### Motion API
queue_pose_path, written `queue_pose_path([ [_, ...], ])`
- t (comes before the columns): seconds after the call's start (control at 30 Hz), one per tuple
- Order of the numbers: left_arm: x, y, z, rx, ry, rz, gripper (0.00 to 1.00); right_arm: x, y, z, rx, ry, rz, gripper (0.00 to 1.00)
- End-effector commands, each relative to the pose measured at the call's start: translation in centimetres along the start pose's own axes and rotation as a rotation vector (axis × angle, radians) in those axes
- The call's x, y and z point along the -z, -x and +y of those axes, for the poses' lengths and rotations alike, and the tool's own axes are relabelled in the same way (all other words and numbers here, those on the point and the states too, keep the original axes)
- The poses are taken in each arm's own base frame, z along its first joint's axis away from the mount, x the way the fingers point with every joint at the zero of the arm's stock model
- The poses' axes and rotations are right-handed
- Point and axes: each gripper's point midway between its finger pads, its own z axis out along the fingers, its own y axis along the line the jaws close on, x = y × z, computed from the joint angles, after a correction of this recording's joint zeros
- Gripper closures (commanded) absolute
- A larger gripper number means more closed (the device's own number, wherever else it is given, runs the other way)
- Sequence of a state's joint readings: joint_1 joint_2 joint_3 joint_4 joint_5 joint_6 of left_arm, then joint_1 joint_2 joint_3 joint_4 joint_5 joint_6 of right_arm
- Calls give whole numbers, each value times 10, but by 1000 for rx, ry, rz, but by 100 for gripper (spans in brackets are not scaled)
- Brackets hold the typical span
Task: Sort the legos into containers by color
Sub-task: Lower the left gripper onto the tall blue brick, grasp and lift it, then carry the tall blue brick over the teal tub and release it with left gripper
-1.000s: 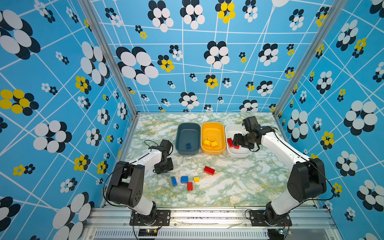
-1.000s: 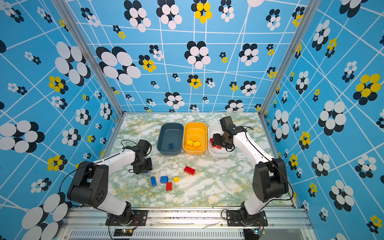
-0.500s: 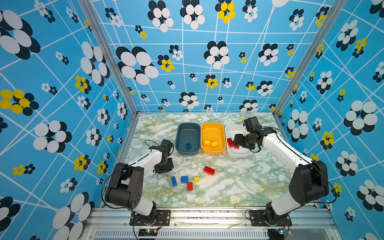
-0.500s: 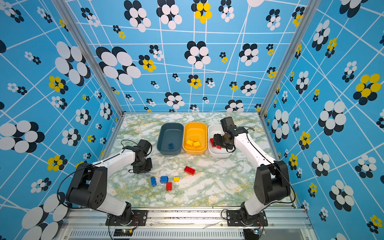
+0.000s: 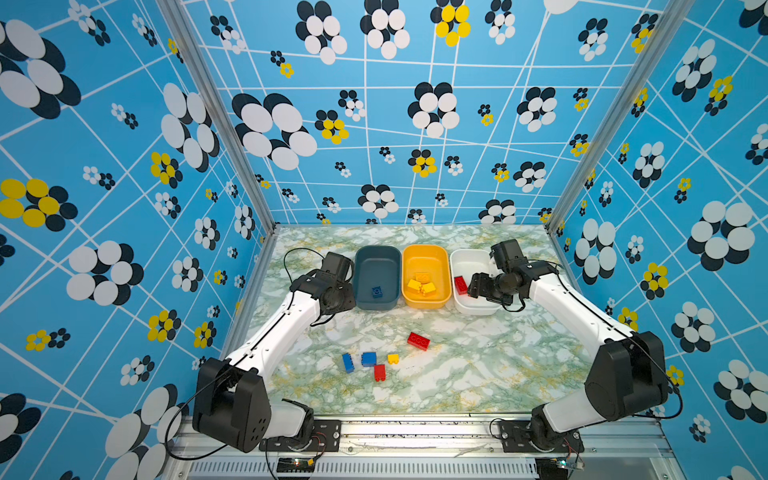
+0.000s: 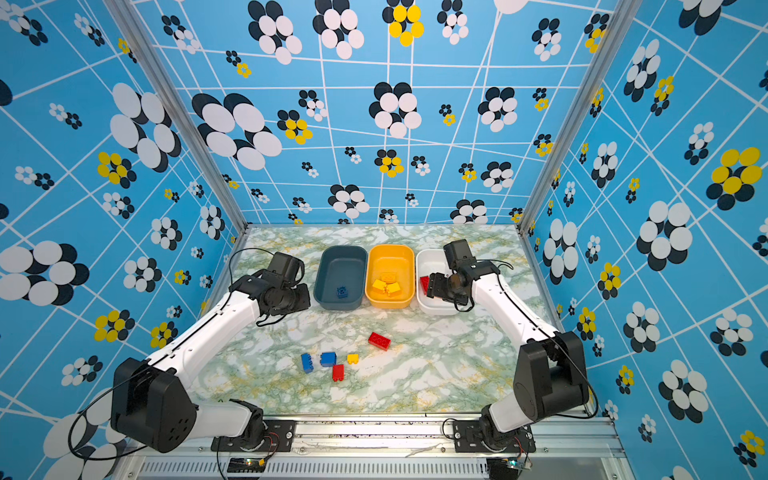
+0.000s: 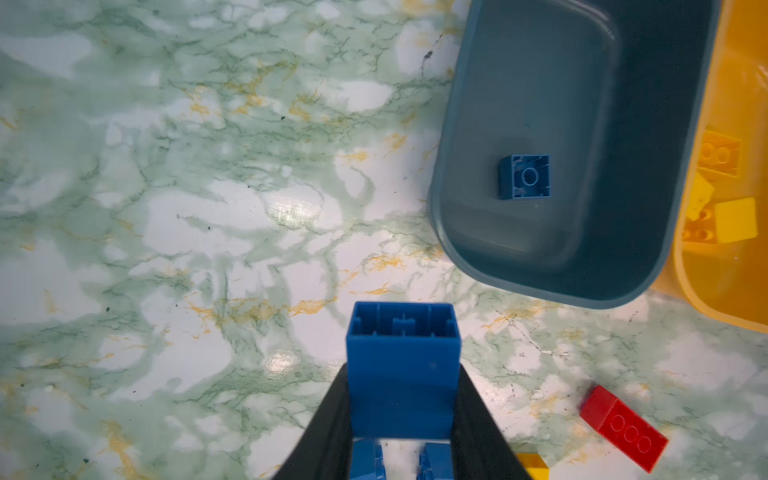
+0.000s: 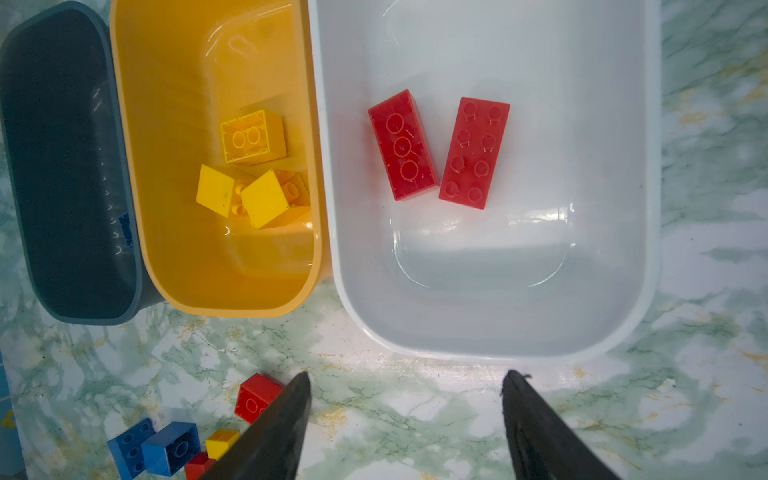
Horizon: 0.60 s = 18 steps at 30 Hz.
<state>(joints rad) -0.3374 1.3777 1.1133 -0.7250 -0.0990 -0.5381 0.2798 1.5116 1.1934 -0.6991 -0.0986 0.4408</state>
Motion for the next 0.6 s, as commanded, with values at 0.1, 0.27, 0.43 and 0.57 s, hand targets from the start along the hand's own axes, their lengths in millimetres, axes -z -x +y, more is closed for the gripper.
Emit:
queue_pose_path([
  [0.1,-7,33,-47,-65,-97,-42,79,7,-14,0,-36,29,12,23],
  [0.27,-31,46,-78,-107,-148,-8,78,11,-18,-1,-42,34,9,17],
  [0.43,-56,54,-95,-132,-158,28,76,15,-25,-4,-50,34,6,13],
  [0.57,-71,56,-96,-149,-129,48,74,17,-27,-5,-57,36,2,13],
])
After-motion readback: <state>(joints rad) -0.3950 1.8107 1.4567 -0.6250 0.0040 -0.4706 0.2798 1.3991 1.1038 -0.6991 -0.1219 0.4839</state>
